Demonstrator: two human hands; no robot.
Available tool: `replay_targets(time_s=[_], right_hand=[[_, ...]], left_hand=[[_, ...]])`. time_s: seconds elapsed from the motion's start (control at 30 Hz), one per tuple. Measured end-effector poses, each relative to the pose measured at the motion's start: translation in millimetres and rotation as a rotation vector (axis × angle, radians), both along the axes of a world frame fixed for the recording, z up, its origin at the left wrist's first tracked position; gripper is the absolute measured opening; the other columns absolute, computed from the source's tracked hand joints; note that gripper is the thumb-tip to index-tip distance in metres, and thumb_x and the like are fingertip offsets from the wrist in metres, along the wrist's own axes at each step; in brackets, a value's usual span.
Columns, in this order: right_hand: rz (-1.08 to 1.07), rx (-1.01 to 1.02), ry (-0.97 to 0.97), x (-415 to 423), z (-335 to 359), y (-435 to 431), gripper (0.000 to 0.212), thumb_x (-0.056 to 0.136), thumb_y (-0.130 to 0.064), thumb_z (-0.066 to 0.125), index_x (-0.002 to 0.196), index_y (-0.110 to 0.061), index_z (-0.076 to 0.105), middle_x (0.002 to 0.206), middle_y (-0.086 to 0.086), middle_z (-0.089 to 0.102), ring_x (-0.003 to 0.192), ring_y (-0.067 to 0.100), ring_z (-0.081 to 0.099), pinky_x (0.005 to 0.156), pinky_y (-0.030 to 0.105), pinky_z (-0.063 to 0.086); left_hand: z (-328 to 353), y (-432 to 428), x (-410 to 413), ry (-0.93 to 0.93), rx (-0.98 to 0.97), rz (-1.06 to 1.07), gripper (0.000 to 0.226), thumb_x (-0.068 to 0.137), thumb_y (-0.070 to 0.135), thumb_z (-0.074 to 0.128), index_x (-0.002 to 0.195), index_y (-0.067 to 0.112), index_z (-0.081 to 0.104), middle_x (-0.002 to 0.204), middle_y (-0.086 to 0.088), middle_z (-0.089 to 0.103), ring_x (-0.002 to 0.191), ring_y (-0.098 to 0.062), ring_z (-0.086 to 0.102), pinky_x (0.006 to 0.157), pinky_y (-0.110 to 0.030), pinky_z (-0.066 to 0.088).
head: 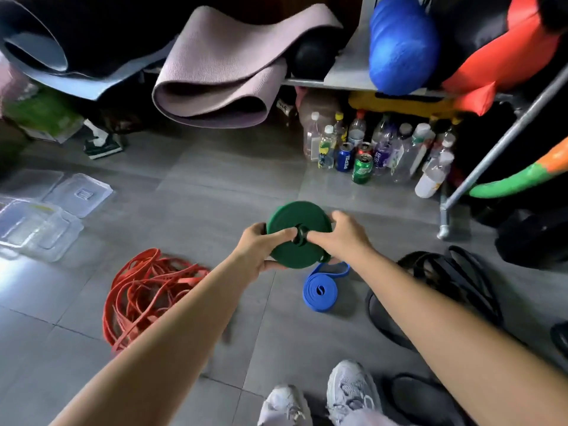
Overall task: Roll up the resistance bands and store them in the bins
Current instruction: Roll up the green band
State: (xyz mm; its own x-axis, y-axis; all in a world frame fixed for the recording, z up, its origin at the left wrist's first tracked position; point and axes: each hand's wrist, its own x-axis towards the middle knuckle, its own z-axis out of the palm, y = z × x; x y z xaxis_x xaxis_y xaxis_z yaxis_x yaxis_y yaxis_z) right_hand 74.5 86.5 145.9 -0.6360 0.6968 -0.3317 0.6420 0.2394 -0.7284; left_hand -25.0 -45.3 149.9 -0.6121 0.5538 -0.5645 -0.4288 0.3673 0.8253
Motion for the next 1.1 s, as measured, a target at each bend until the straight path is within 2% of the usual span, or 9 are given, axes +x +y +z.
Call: replay_targets(time_s=[0.13,0.23,0.37,0.43,0.53,0.63,0.7,0.87,1.1], right_hand=[[-0.149,-0.163,-0.079,-17.3,-85.9,31.5,0.029,0.065,-0.037,0.073,0.075,-0.024,0.048,0.079,-0.003,0.058,0.064,0.013,0.059,0.051,0.033,0.056],[-0.315,-0.334,-0.085,-22.6,-139.6,62.6,0.032,0.062,-0.031,0.075,0.081,-0.013,0.056,0.083,0.005,0.059,0.070,0.027,0.065,0.049,0.044,0.058],[-0.454,-0.415,-0.102,-20.9,-196.3,106.5,0.034,0.064,-0.027,0.076,0.083,-0.009,0.055,0.082,0.004,0.055,0.070,0.020,0.061,0.053,0.040,0.059],[-0.498,-0.425,-0.107,-19.4,-218.4,124.0,0.035,0.065,-0.027,0.075,0.086,-0.008,0.054,0.085,0.004,0.055,0.070,0.018,0.060,0.053,0.036,0.058],[-0.550,-0.443,-0.065,-18.9,-243.5,143.6,0.034,0.066,-0.027,0.074,0.087,-0.006,0.056,0.093,0.009,0.059,0.075,0.022,0.064,0.052,0.034,0.057],[-0.604,-0.476,-0.007,-19.4,-258.5,155.0,0.025,0.069,-0.026,0.073,0.075,-0.009,0.055,0.099,0.013,0.063,0.082,0.029,0.066,0.049,0.030,0.054],[-0.636,-0.508,0.013,-19.8,-263.1,159.8,0.022,0.070,-0.023,0.072,0.075,-0.010,0.055,0.101,0.015,0.064,0.084,0.031,0.067,0.048,0.030,0.053],[-0.674,-0.585,0.002,-20.0,-268.2,163.6,0.043,0.076,-0.019,0.069,0.111,-0.003,0.052,0.106,0.013,0.060,0.086,0.031,0.066,0.037,0.024,0.050],[-0.716,-0.642,0.035,-16.4,-271.8,171.4,0.023,0.076,-0.019,0.067,0.090,-0.010,0.052,0.099,0.012,0.062,0.076,0.029,0.067,0.043,0.027,0.052]], left_hand=[[-74.6,26.5,-11.7,-0.091,0.010,0.093,0.070,0.078,0.034,0.075,0.133,0.009,0.039,0.128,-0.004,0.052,0.104,-0.018,0.062,0.074,-0.047,0.058],[-133.7,38.5,-13.2,-0.100,-0.135,0.110,0.072,0.083,0.047,0.064,0.140,0.017,0.032,0.138,0.000,0.039,0.118,-0.019,0.049,0.075,-0.043,0.058],[-212.3,53.2,-1.1,0.262,-0.536,-0.396,0.073,0.082,0.043,0.065,0.141,0.015,0.031,0.139,-0.007,0.036,0.115,-0.023,0.049,0.090,-0.030,0.047],[-238.0,67.7,8.1,0.392,-0.586,-0.600,0.078,0.078,0.043,0.068,0.139,0.014,0.030,0.135,-0.007,0.039,0.121,-0.024,0.043,0.091,-0.028,0.040],[-264.0,97.2,16.2,0.583,-0.602,-0.733,0.090,0.071,0.048,0.073,0.138,0.013,0.025,0.135,-0.005,0.041,0.125,-0.026,0.036,0.097,-0.037,0.039],[-283.2,119.2,17.8,0.699,-0.647,-0.827,0.124,0.059,0.059,0.077,0.147,0.011,0.004,0.143,-0.002,0.034,0.131,-0.025,0.030,0.103,-0.041,0.035],[-293.4,125.6,21.5,0.717,-0.683,-0.884,0.134,0.057,0.060,0.079,0.149,0.014,-0.006,0.142,-0.001,0.031,0.131,-0.026,0.029,0.101,-0.044,0.037],[-307.1,125.9,27.9,0.748,-0.688,-0.983,0.094,0.063,0.044,0.078,0.140,0.031,0.026,0.132,0.001,0.030,0.122,-0.025,0.028,0.084,-0.042,0.040],[-313.8,125.7,24.5,0.704,-0.643,-0.956,0.094,0.061,0.042,0.080,0.137,0.027,0.026,0.133,0.004,0.033,0.125,-0.024,0.027,0.090,-0.042,0.039]])
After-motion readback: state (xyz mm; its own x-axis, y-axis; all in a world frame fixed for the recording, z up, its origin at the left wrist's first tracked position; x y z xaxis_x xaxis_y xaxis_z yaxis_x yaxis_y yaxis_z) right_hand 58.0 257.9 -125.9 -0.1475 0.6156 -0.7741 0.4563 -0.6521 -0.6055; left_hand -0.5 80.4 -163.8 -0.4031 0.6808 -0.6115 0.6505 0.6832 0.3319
